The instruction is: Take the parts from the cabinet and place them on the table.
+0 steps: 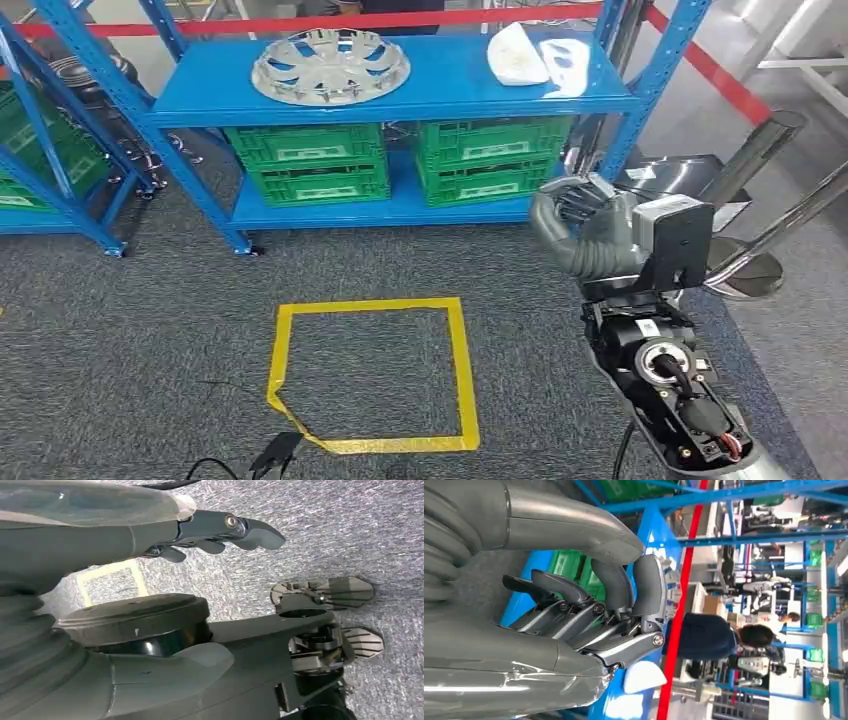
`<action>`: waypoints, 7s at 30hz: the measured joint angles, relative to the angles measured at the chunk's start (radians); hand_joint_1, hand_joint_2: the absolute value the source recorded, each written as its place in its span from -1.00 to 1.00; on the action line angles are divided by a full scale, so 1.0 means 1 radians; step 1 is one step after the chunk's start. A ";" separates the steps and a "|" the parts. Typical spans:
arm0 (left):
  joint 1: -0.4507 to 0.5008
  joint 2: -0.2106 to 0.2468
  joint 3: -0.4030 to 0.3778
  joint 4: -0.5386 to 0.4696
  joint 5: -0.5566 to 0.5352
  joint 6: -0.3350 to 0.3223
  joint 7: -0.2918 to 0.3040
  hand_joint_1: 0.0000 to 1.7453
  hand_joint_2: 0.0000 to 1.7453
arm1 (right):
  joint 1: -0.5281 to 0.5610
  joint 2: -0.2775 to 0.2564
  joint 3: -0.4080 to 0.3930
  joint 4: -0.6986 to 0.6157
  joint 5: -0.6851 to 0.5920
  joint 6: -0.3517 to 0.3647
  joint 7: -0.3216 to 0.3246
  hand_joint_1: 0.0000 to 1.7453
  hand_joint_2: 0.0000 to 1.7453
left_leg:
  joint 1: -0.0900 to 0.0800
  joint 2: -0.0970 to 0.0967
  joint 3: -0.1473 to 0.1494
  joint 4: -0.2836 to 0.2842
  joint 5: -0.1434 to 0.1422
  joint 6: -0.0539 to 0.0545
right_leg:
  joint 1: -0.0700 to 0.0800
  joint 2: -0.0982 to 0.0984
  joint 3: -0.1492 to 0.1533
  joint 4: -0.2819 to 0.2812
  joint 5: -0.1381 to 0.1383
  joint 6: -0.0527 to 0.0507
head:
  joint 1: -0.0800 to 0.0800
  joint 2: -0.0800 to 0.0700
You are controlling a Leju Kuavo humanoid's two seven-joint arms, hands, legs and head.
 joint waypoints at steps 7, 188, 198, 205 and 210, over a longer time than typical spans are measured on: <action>0.001 -0.001 0.000 0.000 0.000 0.000 0.000 -1.00 1.00 | 0.004 0.000 -0.002 -0.008 0.036 -0.059 0.024 1.00 1.00 | 0.000 0.000 0.000 0.000 0.000 0.000 | 0.000 0.000 0.000 0.000 0.000 0.000 | 0.000 0.000; 0.001 0.000 0.062 -0.001 0.045 -0.003 -0.061 -1.00 -1.00 | 0.052 -0.011 -0.039 -0.052 -0.030 -0.130 -0.005 -1.00 1.00 | 0.001 -0.003 -0.085 -0.013 0.078 0.019 | -0.010 -0.024 -0.016 0.226 -0.218 0.029 | -0.003 0.000; 0.004 0.001 0.062 -0.001 0.047 -0.004 -0.061 -1.00 -1.00 | 0.054 -0.010 -0.036 -0.042 -0.030 -0.129 -0.005 -1.00 1.00 | -0.012 -0.009 -0.029 0.008 0.021 0.011 | -0.002 -0.021 -0.006 0.002 -0.004 0.009 | 0.002 0.000; 0.005 0.002 0.062 -0.001 0.048 -0.004 -0.062 -1.00 -1.00 | 0.054 -0.011 -0.036 -0.042 -0.030 -0.129 -0.005 -1.00 1.00 | -0.009 -0.008 -0.021 -0.006 0.024 0.011 | 0.002 -0.019 -0.005 0.002 -0.008 0.000 | -0.005 0.000; 0.005 0.005 0.062 -0.001 0.048 -0.004 -0.062 -1.00 -1.00 | 0.053 -0.011 -0.035 -0.040 -0.035 -0.126 -0.008 -1.00 1.00 | -0.008 -0.007 -0.020 -0.010 0.025 0.004 | 0.002 -0.019 -0.005 0.002 -0.011 -0.003 | -0.005 0.000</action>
